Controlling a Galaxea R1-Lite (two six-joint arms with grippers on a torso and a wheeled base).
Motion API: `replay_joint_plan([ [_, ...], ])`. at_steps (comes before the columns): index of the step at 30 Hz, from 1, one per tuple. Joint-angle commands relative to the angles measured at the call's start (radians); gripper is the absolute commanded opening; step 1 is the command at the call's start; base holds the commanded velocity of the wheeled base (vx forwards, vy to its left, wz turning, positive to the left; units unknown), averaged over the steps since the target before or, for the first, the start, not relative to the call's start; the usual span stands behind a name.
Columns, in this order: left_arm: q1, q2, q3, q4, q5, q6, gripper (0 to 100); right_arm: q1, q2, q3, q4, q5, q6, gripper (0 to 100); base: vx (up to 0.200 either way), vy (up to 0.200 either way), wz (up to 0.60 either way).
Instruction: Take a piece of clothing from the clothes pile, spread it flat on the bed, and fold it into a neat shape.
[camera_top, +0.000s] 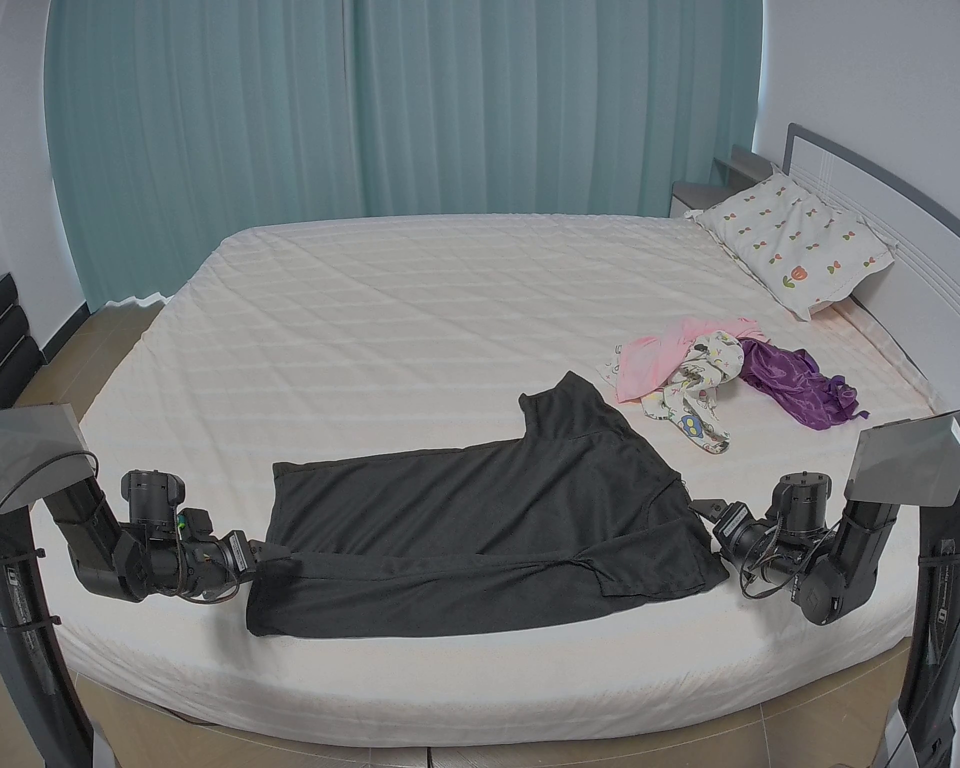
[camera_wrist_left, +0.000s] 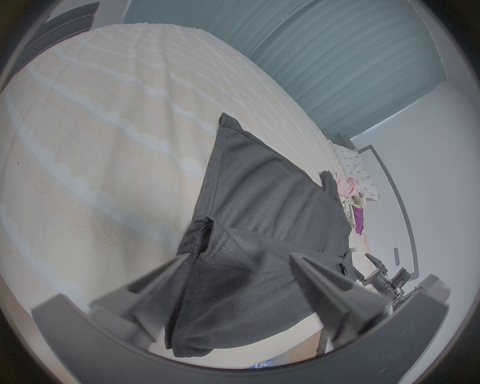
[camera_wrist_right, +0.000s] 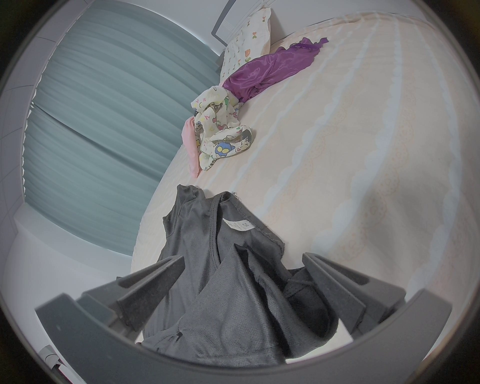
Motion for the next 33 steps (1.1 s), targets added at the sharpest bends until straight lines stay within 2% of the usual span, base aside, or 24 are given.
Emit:
replay_joint_plan([
  [1,0.001,0.012,0.0,0.0,0.005,0.006,0,0.001,0.002,0.0,-0.001,0.0,0.0,100,0.0,0.0,0.0],
  [20,0.032,-0.045,0.018,0.006,0.007,-0.008,0,0.002,0.004,0.004,-0.014,0.0,-0.002,100,0.0,0.0,0.0],
  [21,0.031,-0.042,0.015,0.006,0.007,-0.008,100,0.004,0.007,0.006,-0.022,0.0,-0.002,100,0.0,0.0,0.0],
  [30,0.027,0.012,-0.008,-0.013,-0.018,0.009,100,0.01,0.013,0.004,-0.027,0.0,-0.002,100,0.0,0.0,0.0],
  [33,0.027,0.01,-0.011,-0.013,-0.047,0.009,100,0.01,0.013,0.004,-0.027,0.002,-0.002,100,0.0,0.0,0.0],
])
